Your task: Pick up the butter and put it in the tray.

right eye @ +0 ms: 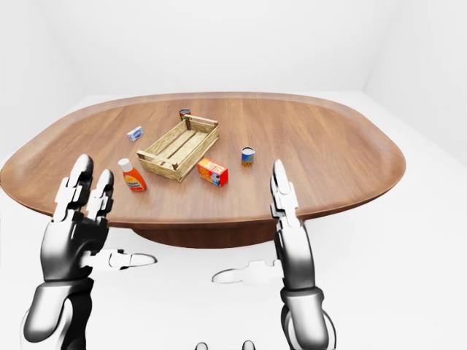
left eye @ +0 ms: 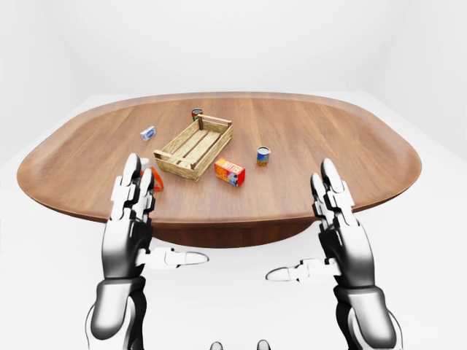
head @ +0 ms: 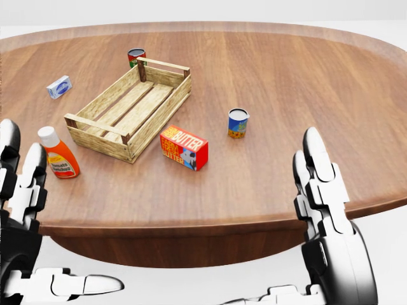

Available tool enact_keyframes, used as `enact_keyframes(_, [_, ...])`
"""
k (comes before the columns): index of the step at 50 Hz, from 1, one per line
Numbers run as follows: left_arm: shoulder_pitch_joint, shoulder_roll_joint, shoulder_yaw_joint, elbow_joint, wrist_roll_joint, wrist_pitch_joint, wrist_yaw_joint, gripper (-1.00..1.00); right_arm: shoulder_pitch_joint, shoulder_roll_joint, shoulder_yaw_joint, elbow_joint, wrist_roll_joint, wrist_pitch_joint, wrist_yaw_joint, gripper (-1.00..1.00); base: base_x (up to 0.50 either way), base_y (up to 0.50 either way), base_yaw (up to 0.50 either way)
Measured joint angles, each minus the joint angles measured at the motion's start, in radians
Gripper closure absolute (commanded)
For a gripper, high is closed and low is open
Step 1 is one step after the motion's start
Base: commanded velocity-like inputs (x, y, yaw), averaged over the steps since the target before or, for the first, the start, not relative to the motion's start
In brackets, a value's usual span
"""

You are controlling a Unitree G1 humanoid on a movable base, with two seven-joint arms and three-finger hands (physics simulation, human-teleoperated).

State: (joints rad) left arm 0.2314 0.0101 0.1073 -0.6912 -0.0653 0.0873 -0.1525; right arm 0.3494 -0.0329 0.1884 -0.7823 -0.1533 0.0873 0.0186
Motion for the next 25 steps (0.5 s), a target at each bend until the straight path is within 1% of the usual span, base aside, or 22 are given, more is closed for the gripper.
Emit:
enact_keyframes(9, [0.007, -0.003, 0.011, -0.027, -0.005, 0.0, -0.01, -1.0, 0.03, -0.011, 0.02, -0.057, -0.031, 0.0, -0.015, -1.0, 0.0, 0.5, 0.0])
enact_keyframes(25, [0.005, -0.003, 0.018, -0.032, -0.007, 0.0, -0.012, -1.0, 0.039, -0.016, 0.042, -0.069, -0.054, 0.0, -0.027, -1.0, 0.0, 0.5, 0.0])
